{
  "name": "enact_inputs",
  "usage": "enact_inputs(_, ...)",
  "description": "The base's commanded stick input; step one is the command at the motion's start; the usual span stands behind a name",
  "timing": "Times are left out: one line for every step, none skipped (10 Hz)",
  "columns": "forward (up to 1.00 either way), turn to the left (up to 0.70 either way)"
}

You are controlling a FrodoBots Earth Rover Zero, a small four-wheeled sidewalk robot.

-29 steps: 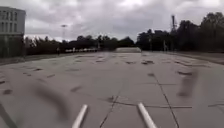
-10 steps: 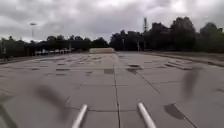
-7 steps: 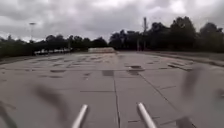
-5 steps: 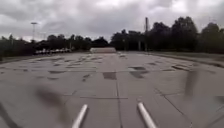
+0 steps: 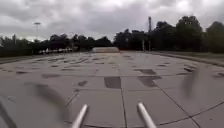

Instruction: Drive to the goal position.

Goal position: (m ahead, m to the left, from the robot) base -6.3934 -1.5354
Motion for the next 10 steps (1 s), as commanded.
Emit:
enact_inputs(1.00,0.00)
enact_inputs(1.00,0.00)
enact_inputs(1.00,0.00)
enact_inputs(1.00,0.00)
enact_inputs(1.00,0.00)
enact_inputs(1.00,0.00)
enact_inputs(1.00,0.00)
enact_inputs(1.00,-0.08)
enact_inputs(1.00,-0.27)
enact_inputs(1.00,-0.27)
